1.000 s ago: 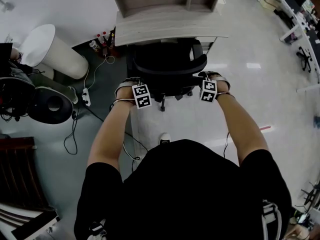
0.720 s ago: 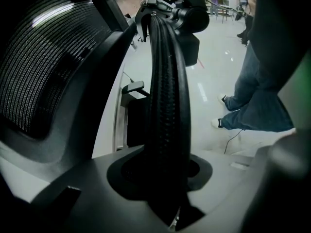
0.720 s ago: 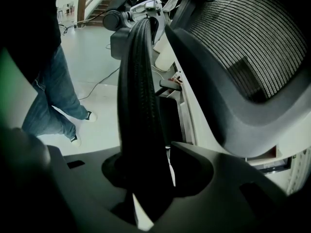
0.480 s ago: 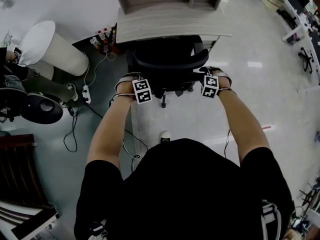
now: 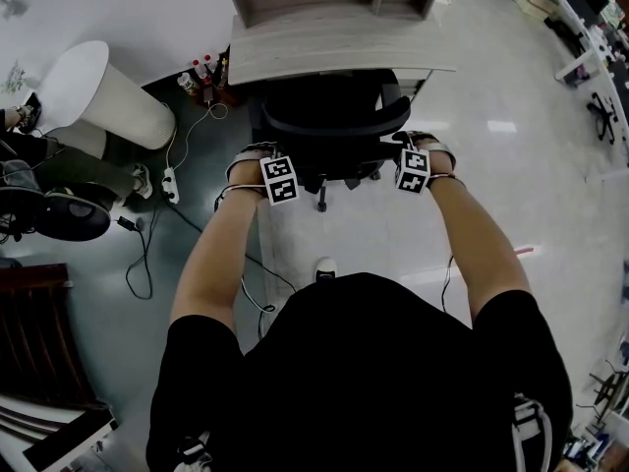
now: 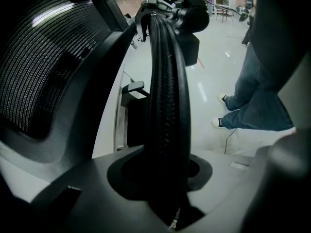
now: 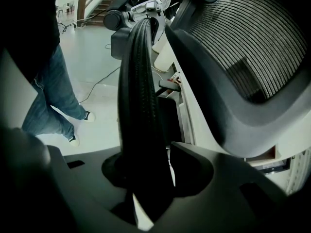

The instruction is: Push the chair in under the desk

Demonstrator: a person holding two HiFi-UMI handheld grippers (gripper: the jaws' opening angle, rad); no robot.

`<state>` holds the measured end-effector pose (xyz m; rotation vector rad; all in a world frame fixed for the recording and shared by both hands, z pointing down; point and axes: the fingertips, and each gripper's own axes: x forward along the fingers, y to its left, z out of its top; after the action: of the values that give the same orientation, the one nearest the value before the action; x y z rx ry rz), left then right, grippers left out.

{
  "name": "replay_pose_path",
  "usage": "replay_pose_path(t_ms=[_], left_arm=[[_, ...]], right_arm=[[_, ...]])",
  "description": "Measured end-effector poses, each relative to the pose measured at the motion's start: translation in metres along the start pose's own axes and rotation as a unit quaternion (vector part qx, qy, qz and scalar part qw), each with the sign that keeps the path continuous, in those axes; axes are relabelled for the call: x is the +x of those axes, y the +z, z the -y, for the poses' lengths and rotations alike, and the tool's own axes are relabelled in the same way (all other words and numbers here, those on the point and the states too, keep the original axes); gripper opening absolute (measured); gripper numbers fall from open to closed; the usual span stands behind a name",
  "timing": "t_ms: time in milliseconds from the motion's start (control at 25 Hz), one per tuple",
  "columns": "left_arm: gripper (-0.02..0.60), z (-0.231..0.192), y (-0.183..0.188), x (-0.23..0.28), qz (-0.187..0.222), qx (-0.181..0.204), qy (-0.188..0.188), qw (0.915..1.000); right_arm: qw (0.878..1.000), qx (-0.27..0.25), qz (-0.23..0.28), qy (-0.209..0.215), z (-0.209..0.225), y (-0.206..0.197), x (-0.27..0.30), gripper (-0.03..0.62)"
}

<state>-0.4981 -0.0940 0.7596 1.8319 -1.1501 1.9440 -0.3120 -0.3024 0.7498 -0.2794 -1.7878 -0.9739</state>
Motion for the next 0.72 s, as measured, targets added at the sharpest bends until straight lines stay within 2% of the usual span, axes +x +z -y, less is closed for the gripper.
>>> replay_pose_path(t_ms=[400, 560, 720], left_arm=[[0.166, -0.003, -0.002, 0.001, 0.003, -0.014, 0.023, 0.9996], [0.190, -0.003, -0.007, -0.004, -0.004, -0.015, 0.029, 0.9995], [0.229, -0.006, -0.016, -0.022, 0.008, -0.038, 0.042, 0.9984]], right_arm=[[1.000, 0.003, -0.017, 0.016, -0.002, 0.001, -0.001, 0.170], [0.999, 0.015, -0.041, 0.000, 0.001, -0.003, -0.010, 0.208], [0.998, 0.044, -0.032, -0.031, -0.001, -0.004, -0.034, 0.216]])
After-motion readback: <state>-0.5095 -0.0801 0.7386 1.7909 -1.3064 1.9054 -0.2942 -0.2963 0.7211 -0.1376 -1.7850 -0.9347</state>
